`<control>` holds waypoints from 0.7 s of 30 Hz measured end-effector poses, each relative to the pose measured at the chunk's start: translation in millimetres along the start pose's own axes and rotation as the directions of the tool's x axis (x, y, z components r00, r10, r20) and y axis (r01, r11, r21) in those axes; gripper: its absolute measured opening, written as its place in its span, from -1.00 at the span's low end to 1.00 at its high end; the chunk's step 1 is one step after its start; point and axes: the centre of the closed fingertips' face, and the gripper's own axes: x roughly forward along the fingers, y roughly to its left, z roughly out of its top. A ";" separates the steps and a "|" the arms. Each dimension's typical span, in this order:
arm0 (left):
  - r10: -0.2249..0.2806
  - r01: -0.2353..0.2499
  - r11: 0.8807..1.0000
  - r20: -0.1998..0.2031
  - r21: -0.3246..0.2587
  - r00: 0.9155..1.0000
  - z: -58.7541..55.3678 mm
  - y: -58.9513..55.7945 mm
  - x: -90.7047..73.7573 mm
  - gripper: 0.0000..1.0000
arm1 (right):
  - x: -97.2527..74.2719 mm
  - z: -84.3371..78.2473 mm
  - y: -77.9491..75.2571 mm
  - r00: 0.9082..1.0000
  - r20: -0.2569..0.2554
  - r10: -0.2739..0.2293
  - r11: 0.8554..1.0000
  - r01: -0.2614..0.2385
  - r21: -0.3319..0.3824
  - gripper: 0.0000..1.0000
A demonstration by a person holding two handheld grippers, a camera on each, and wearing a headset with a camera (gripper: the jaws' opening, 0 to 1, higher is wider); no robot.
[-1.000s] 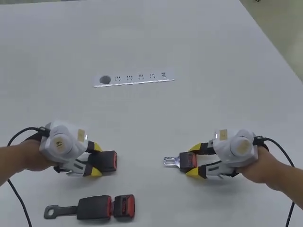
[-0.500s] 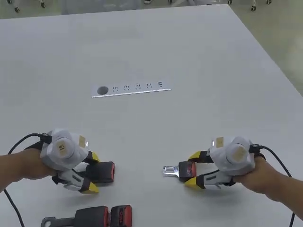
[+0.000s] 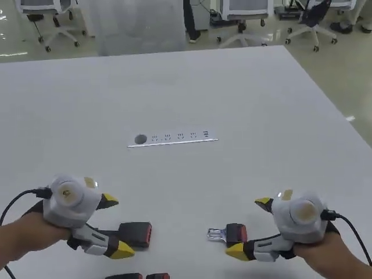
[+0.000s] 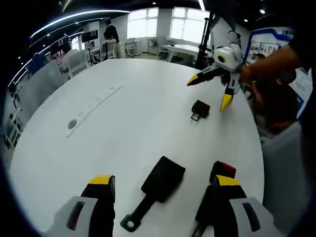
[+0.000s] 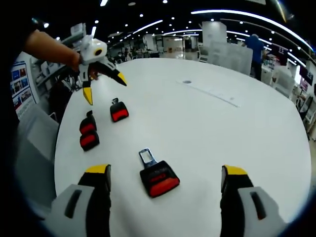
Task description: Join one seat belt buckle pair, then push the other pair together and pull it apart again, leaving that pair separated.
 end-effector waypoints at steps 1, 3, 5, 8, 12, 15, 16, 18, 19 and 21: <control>0.022 -0.022 1.000 0.019 -0.016 1.000 1.6 1.2 -4.9 0.70 | -2.3 1.5 0.4 1.000 0.001 -0.011 1.000 0.011 -0.002 0.88; 0.082 -0.079 0.995 0.050 -0.057 0.995 2.0 6.6 -17.9 0.74 | -7.4 7.6 3.2 0.999 0.027 -0.026 0.999 0.025 0.032 0.89; 0.130 -0.117 0.986 0.106 -0.120 0.986 7.1 7.2 -32.4 0.80 | -12.9 14.4 3.9 0.997 0.052 -0.055 0.997 0.053 0.049 0.96; 0.200 -0.175 0.970 0.145 -0.167 0.969 7.0 8.3 -53.6 0.82 | -21.1 28.9 7.9 0.989 0.113 -0.093 0.996 0.093 0.011 1.00; 0.242 -0.209 0.960 0.169 -0.188 0.955 -0.3 -0.5 -75.2 0.83 | -28.4 33.0 25.0 0.991 0.108 -0.083 0.996 0.082 0.021 1.00; 0.255 -0.219 0.955 0.179 -0.198 0.950 -7.7 -15.2 -90.8 0.83 | -33.6 38.0 38.8 0.989 0.123 -0.079 0.997 0.078 0.014 1.00; 0.260 -0.223 0.954 0.182 -0.198 0.948 -9.7 -18.5 -94.8 0.84 | -35.1 39.3 42.9 0.989 0.127 -0.077 0.997 0.076 0.012 1.00; 0.272 -0.235 0.952 0.188 -0.197 0.944 -15.3 -25.3 -104.3 0.84 | -38.8 41.6 52.8 0.988 0.138 -0.069 0.998 0.069 0.004 1.00; 0.277 -0.240 0.951 0.189 -0.196 0.942 -18.1 -27.7 -108.1 0.84 | -40.4 42.0 56.4 0.988 0.140 -0.067 0.998 0.068 -0.001 1.00; 0.287 -0.247 0.948 0.203 -0.202 0.936 -21.9 -34.4 -118.5 0.84 | -43.3 43.0 66.0 0.988 0.148 -0.054 0.998 0.055 -0.002 1.00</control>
